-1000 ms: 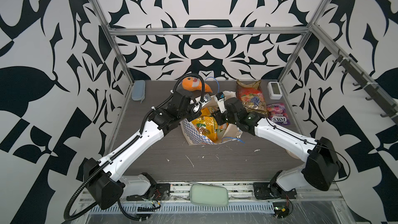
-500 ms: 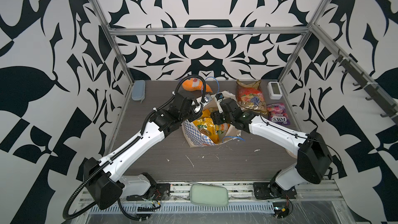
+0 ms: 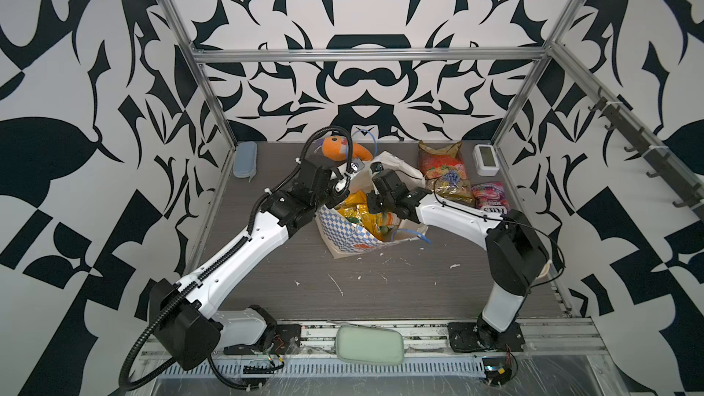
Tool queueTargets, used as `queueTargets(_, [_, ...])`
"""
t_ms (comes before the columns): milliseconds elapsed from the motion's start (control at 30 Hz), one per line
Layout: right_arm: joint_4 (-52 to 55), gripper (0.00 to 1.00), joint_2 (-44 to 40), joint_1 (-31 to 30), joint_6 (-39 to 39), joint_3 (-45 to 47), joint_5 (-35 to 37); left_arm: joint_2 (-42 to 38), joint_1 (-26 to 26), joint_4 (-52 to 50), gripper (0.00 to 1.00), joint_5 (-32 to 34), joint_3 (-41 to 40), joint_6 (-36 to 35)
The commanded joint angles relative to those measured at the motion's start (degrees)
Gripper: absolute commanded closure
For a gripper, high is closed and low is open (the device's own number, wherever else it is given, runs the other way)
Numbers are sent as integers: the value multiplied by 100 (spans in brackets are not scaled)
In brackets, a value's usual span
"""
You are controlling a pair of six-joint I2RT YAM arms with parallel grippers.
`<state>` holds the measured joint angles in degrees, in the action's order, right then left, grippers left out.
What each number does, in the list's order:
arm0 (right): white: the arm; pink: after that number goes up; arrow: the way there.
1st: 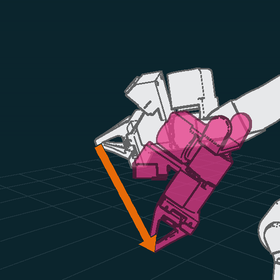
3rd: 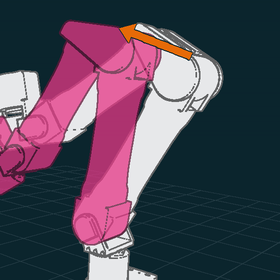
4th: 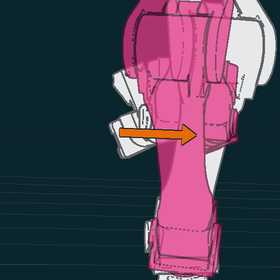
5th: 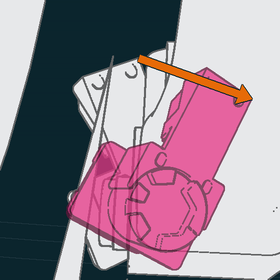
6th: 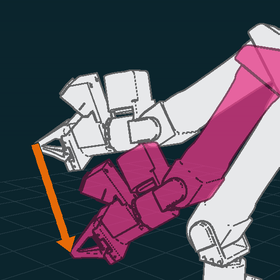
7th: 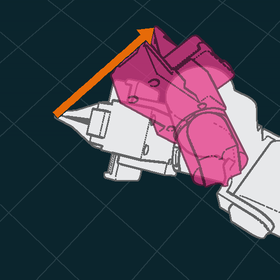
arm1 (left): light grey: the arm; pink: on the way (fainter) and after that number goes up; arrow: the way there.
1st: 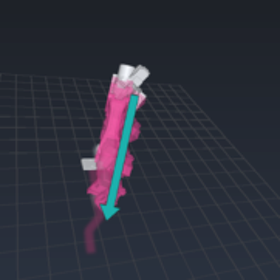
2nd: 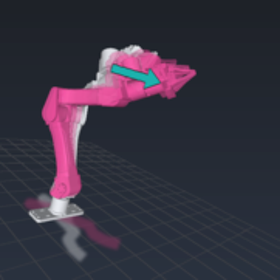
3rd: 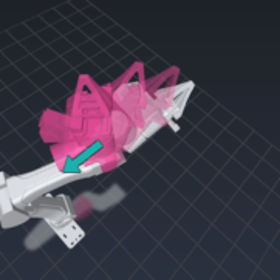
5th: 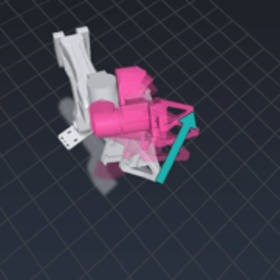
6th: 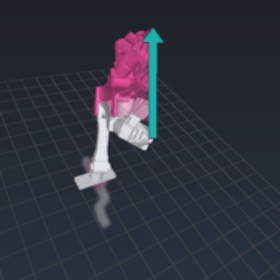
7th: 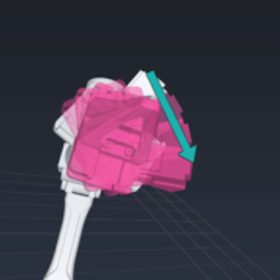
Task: Take the snacks out of the paper bag
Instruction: Pick up the snack from the paper bag.
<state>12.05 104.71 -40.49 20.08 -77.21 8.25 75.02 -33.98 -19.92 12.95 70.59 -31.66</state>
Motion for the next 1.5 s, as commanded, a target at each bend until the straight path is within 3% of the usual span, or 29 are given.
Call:
queueTargets(0, [-299, 100, 280, 6, -85, -912, -2, 199, 536, 1228, 100, -338, 634, -138])
queueTargets(133, [-317, 100, 1035, 4, -147, -2071, -277, 768, 923, 1441, 100, -465, 1353, -702])
queueTargets(233, [-492, 100, 1496, 20, -160, -2829, -344, 1096, 1141, 1217, 100, -973, 2187, -759])
queueTargets(367, [-556, 100, 1979, 33, -139, -3678, -494, 1042, 1130, 1323, 100, -1332, 2076, -615])
queueTargets(600, [-1325, 100, 1728, 50, 19, -2944, -504, -148, 857, 2421, 100, -1456, -301, -371])
queueTargets(700, [-1380, 100, 1683, 50, 6, -2765, -608, -502, 857, 2623, 100, -1293, -815, -252])
queueTargets(967, [-1331, 100, 1378, 50, 60, -2443, -682, -589, 851, 2327, 100, -1325, -820, -194])
queueTargets(1467, [-1609, 100, -229, -11, -377, -1471, -1494, -616, 768, 2227, 100, -1151, -1062, -22])
